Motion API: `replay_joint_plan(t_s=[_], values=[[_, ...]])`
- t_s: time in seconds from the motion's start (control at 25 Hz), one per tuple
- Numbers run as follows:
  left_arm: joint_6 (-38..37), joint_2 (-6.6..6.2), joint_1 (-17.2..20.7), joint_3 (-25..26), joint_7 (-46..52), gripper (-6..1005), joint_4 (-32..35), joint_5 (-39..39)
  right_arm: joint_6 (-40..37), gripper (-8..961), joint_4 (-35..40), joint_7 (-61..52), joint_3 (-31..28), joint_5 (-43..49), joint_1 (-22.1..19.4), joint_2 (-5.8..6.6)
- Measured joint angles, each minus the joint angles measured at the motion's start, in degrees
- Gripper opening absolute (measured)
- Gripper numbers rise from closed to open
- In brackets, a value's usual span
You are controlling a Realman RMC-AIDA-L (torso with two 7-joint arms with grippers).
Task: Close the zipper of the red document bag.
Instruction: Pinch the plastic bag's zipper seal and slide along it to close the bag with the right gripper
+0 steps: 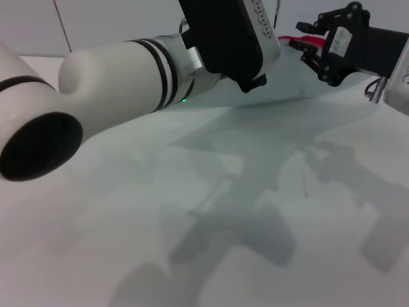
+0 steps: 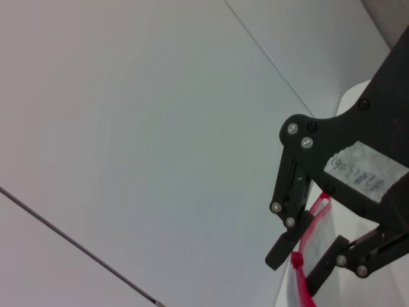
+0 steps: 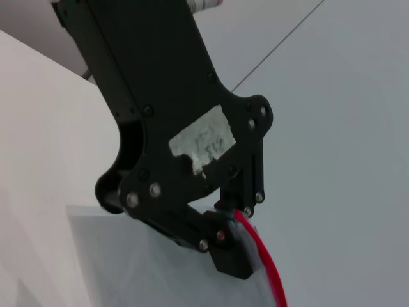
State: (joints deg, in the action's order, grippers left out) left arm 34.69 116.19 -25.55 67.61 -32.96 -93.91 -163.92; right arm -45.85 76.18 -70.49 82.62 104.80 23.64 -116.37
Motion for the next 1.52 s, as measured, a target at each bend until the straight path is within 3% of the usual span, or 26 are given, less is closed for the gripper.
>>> replay_joint_plan(t_s=[0.2, 0.96, 1.16, 1.52], values=[[-0.1, 0.00, 0.1, -0.2, 0.0, 51, -0.3, 0.0, 0.1, 205, -0.2, 0.0, 0.0, 0.0, 0.1, 0.00], [0.1, 0.00, 0.1, -0.4, 0.0, 45, -0.4, -0.1, 0.1, 157, -0.7, -0.1, 0.5, 0.5, 0.6, 0.20], [0.1, -0.02, 0.1, -0.5, -0.2, 43, -0.6, -0.2, 0.1, 91, -1.1, -0.1, 0.1, 0.5, 0.6, 0.20], [0.5, -0.09, 1.4, -0.6, -0.8, 40, -2.9, -0.3, 4.7, 56, -2.7, -0.1, 0.4, 1.3, 0.6, 0.11]])
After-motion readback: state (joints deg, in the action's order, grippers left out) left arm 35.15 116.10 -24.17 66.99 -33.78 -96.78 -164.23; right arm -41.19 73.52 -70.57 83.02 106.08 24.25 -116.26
